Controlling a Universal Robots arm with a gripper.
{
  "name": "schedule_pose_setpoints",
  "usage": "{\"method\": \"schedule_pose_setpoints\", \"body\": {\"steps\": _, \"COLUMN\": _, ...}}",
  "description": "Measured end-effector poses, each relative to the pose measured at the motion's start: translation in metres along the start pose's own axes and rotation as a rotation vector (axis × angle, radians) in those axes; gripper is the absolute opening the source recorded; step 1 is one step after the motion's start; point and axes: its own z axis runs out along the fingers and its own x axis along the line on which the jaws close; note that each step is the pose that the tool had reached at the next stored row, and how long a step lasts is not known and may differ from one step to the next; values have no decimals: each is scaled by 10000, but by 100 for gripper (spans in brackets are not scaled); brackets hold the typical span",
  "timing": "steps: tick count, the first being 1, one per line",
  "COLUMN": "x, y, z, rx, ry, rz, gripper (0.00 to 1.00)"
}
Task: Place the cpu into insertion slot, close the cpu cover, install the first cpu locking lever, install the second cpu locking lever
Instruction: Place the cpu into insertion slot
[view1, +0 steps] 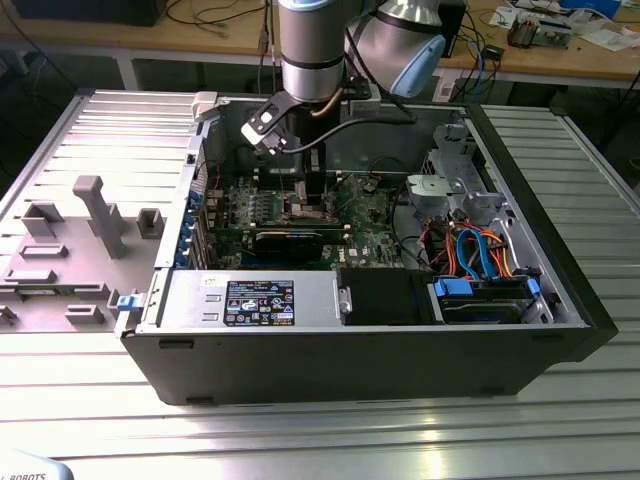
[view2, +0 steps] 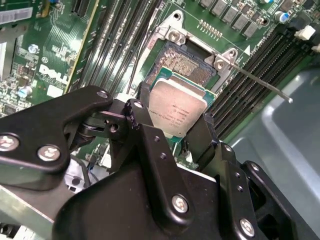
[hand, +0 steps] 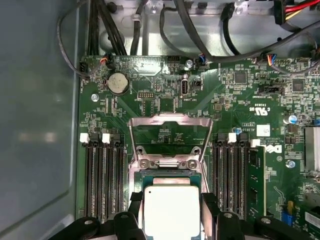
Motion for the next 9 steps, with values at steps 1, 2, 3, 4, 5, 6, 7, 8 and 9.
{"method": "schedule_pose_setpoints", "body": {"steps": 1, "x": 0, "y": -15, "z": 44, "rx": 0, "ry": 1, "rz": -1, "gripper": 54}}
{"method": "schedule_pose_setpoints", "body": {"steps": 2, "x": 0, "y": -22, "z": 63, "rx": 0, "ry": 0, "rz": 0, "gripper": 54}}
{"method": "schedule_pose_setpoints", "body": {"steps": 3, "x": 1, "y": -31, "z": 93, "rx": -1, "ry": 1, "rz": 2, "gripper": 54}}
{"method": "schedule_pose_setpoints", "body": {"steps": 4, "x": 1, "y": -35, "z": 112, "rx": 0, "ry": 0, "rz": 3, "gripper": 54}}
{"method": "schedule_pose_setpoints", "body": {"steps": 5, "x": 1, "y": -39, "z": 127, "rx": 0, "ry": -1, "rz": 4, "gripper": 54}}
{"method": "schedule_pose_setpoints", "body": {"steps": 6, "x": 1, "y": -48, "z": 152, "rx": 0, "ry": -1, "rz": 10, "gripper": 54}}
{"method": "schedule_pose_setpoints", "body": {"steps": 7, "x": 1, "y": -52, "z": 167, "rx": 1, "ry": -1, "rz": 20, "gripper": 54}}
{"method": "schedule_pose_setpoints", "body": {"steps": 8, "x": 1, "y": -53, "z": 177, "rx": 0, "ry": -1, "rz": 34, "gripper": 54}}
{"method": "schedule_pose_setpoints", "body": {"steps": 9, "x": 1, "y": -53, "z": 185, "rx": 1, "ry": -3, "rz": 46, "gripper": 54}}
